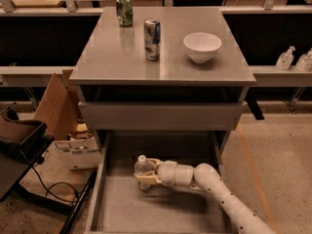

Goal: Place blue plastic bottle into middle drawer

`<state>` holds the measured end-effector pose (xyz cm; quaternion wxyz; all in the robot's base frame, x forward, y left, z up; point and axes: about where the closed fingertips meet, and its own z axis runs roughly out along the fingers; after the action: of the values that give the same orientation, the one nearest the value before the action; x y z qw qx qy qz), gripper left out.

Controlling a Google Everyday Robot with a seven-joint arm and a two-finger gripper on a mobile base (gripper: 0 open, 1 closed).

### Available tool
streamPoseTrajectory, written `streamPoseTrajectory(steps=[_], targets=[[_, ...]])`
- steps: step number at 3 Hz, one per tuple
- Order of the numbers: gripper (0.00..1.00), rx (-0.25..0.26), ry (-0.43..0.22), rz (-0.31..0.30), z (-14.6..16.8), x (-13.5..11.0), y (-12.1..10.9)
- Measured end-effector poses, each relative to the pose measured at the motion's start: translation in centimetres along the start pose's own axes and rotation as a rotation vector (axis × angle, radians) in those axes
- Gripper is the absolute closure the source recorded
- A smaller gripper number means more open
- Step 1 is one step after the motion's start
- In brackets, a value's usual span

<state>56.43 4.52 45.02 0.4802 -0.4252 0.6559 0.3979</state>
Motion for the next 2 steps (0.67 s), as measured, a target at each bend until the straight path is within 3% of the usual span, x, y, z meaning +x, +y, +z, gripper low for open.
streamPoseTrajectory(steps=[1, 2], targets=[[0.35, 0.000, 0.000, 0.000, 0.00, 0.00, 0.00], [0.04, -0.006, 0.000, 0.000, 0.26, 0.00, 0.20]])
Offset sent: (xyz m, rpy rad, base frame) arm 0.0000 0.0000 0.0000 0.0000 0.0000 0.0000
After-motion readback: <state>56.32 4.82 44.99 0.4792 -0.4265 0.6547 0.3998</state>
